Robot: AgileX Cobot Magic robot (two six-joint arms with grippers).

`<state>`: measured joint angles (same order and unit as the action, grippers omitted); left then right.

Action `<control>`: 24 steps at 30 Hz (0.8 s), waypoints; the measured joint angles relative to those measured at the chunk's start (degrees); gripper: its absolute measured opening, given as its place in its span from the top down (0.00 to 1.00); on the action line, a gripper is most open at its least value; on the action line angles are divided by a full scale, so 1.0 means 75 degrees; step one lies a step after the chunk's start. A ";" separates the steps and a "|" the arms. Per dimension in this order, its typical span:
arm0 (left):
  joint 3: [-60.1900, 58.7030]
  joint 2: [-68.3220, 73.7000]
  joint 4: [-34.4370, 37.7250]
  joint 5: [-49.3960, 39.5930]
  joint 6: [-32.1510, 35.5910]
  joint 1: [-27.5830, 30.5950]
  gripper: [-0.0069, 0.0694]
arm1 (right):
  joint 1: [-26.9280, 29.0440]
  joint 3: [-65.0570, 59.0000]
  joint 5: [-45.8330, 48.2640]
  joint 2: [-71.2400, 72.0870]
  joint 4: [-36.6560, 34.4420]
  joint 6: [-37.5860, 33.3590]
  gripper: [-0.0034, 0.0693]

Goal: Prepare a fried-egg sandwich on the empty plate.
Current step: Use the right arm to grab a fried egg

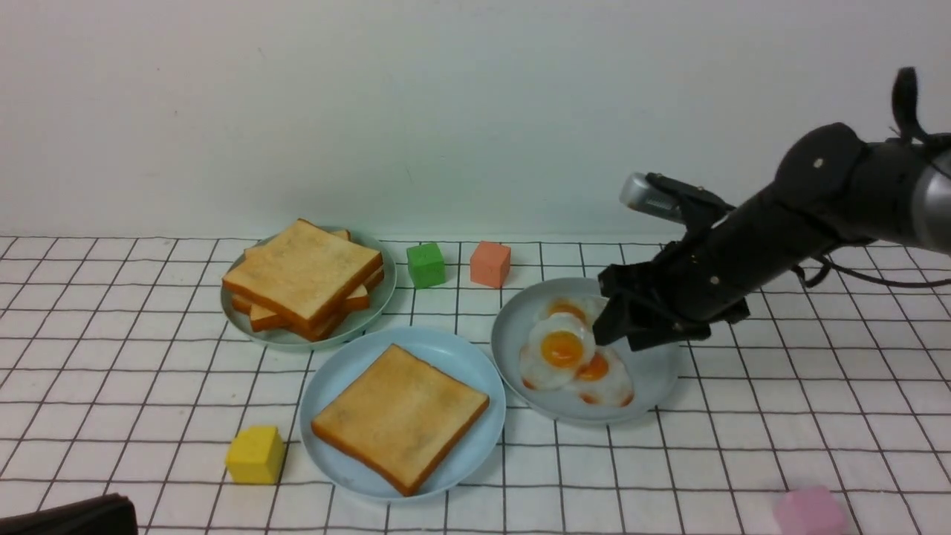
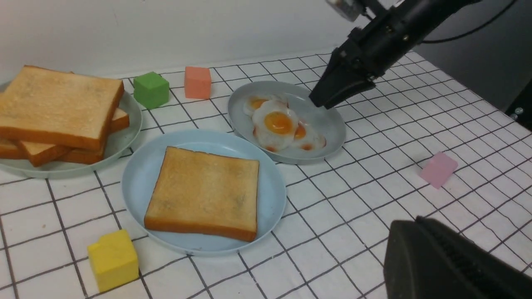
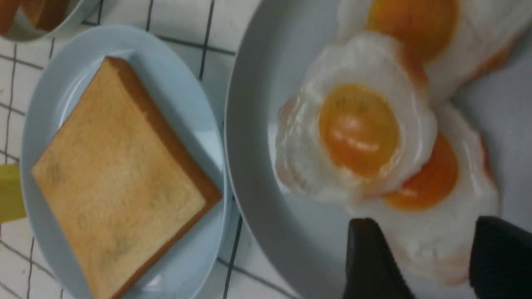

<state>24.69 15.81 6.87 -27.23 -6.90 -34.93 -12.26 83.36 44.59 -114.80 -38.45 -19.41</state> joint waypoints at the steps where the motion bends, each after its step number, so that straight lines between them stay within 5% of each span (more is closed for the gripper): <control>1: -0.0018 0.0000 0.0003 0.0055 -0.0006 0.0000 0.93 | 0.0000 0.0231 -0.0001 -0.0203 -0.0017 0.0000 0.47; 7: -0.0027 0.0000 0.0019 0.0307 -0.0023 0.0000 0.93 | -0.0081 0.1051 -0.0103 -0.0748 -0.0061 -0.0150 0.47; 16: -0.0027 0.0000 0.0019 0.0325 -0.0023 0.0000 0.93 | -0.0560 0.1137 -0.0737 -0.0852 0.0334 -0.2224 0.47; 24: -0.0027 0.0007 0.0019 0.0321 -0.0023 0.0000 0.93 | -0.0653 0.1150 -0.1359 -0.1230 0.0713 -0.2405 0.47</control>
<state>24.49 15.86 7.01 -24.82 -7.07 -34.93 -17.16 91.98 34.40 -124.02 -33.10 -37.45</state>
